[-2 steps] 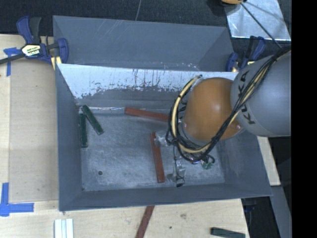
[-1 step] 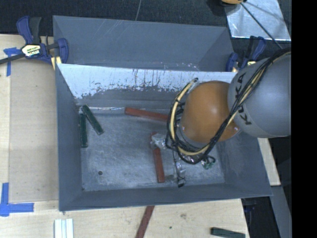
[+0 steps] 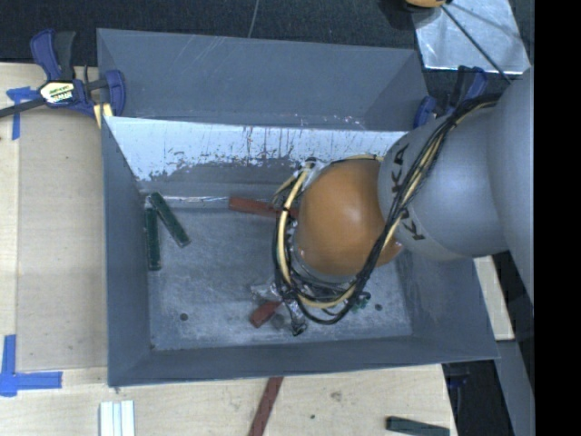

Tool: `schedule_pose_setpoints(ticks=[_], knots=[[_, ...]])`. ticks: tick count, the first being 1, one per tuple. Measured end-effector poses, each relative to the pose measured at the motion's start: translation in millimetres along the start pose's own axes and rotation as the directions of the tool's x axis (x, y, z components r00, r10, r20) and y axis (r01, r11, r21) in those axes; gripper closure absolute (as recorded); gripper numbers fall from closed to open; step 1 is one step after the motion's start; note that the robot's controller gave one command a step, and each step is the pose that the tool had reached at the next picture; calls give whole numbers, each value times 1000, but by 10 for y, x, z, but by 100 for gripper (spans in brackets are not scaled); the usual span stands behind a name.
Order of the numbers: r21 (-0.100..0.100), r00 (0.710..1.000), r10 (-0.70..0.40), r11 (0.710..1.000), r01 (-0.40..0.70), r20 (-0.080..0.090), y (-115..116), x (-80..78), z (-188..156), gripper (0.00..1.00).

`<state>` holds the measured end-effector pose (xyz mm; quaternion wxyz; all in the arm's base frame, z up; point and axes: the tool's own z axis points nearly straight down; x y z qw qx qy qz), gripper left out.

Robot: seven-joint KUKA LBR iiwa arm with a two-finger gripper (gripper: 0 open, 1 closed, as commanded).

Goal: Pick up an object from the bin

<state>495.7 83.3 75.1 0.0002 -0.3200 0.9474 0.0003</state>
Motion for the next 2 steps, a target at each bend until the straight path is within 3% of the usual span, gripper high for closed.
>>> schedule_pose_setpoints(ticks=[1, 2], knots=[[0, 1000, 1, 1000, -1, 0, 0, 0, 0, 100], [-1, 1000, 9, 1000, -9, -1, 203, -135, -2151, 100]])
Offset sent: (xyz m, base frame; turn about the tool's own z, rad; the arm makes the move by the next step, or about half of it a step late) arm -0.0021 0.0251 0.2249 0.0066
